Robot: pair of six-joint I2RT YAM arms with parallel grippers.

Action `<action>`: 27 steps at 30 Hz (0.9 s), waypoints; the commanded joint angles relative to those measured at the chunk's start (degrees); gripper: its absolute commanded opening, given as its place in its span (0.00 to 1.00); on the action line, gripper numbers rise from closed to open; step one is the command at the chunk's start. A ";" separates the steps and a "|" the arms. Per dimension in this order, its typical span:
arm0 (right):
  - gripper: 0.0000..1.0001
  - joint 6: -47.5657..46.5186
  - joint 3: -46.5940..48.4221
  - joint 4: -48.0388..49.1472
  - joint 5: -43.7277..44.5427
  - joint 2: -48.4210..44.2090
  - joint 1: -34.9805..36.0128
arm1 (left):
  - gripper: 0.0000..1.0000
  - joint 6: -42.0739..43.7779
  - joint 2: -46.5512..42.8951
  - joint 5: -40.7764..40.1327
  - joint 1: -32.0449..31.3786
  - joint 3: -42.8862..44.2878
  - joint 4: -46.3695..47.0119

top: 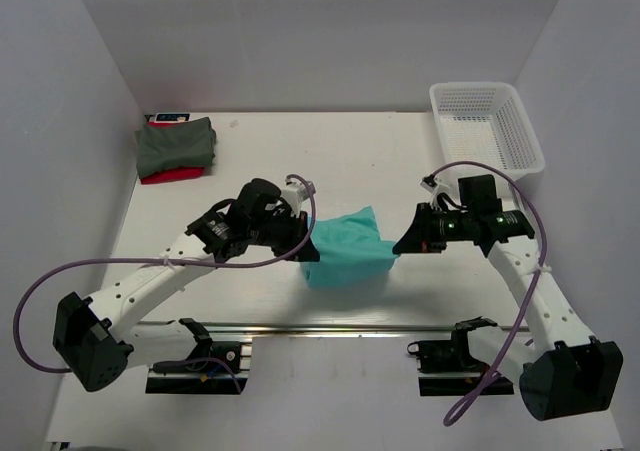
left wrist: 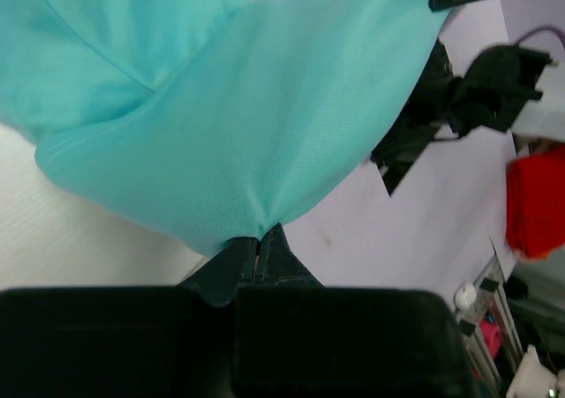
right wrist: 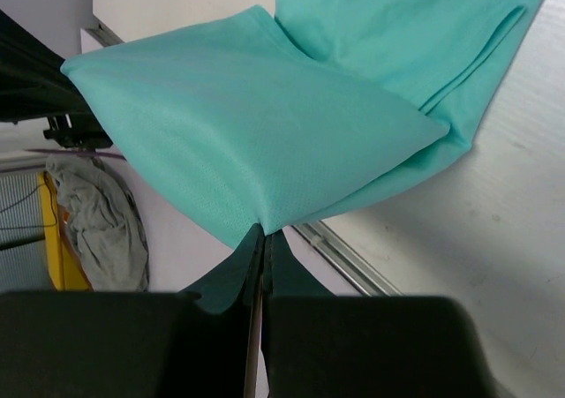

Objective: Fold and stack the t-shirts
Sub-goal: Fold the long partially folded tshirt into a neat square

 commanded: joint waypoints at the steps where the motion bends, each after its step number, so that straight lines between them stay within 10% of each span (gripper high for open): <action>1: 0.00 2.08 4.34 6.10 0.12 2.55 -0.31 | 0.00 -1.84 0.43 -6.78 0.34 3.38 0.86; 27: 0.00 7.88 14.27 20.33 1.61 23.82 -1.01 | 0.00 -3.60 14.13 -12.16 10.71 6.19 12.91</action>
